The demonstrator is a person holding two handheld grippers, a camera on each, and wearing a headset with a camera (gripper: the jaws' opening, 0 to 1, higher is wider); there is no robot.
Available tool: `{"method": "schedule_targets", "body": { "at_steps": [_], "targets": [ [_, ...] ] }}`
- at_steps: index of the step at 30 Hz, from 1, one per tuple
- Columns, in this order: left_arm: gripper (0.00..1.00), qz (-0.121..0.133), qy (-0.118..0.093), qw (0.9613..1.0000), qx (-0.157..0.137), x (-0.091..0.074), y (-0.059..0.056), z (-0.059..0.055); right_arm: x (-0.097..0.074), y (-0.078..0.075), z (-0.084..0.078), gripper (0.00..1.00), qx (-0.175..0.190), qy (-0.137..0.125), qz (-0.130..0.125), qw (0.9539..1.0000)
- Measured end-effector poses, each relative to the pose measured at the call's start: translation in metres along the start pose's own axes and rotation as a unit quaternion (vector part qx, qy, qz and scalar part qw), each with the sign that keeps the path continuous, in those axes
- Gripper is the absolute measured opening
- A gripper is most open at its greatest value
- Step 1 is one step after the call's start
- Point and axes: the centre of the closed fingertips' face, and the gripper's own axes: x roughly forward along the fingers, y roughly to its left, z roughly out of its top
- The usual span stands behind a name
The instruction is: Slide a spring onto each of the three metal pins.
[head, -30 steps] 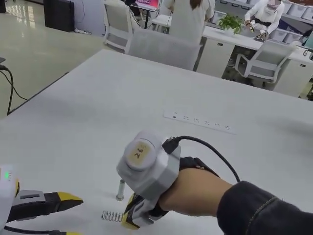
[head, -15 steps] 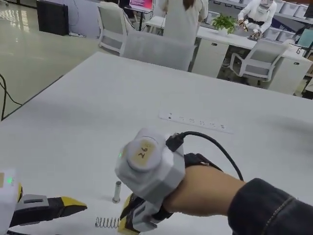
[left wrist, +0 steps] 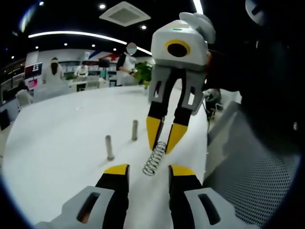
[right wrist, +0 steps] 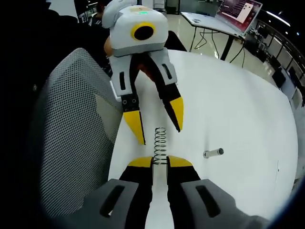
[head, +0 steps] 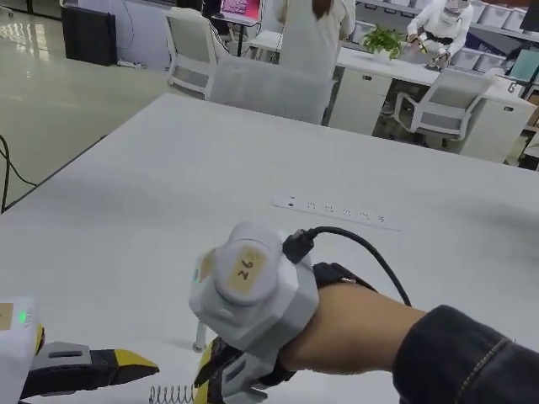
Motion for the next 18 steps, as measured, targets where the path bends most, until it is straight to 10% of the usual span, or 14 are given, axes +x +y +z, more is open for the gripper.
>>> {"method": "schedule_targets", "body": {
  "at_steps": [18],
  "targets": [
    [0.08,-0.022,-0.001,0.9998,-0.001,0.0013,-0.0086,0.0007,-0.0007,0.0033,0.0036,0.07,-0.037,-0.005,0.004,0.9993]
  ]
}}
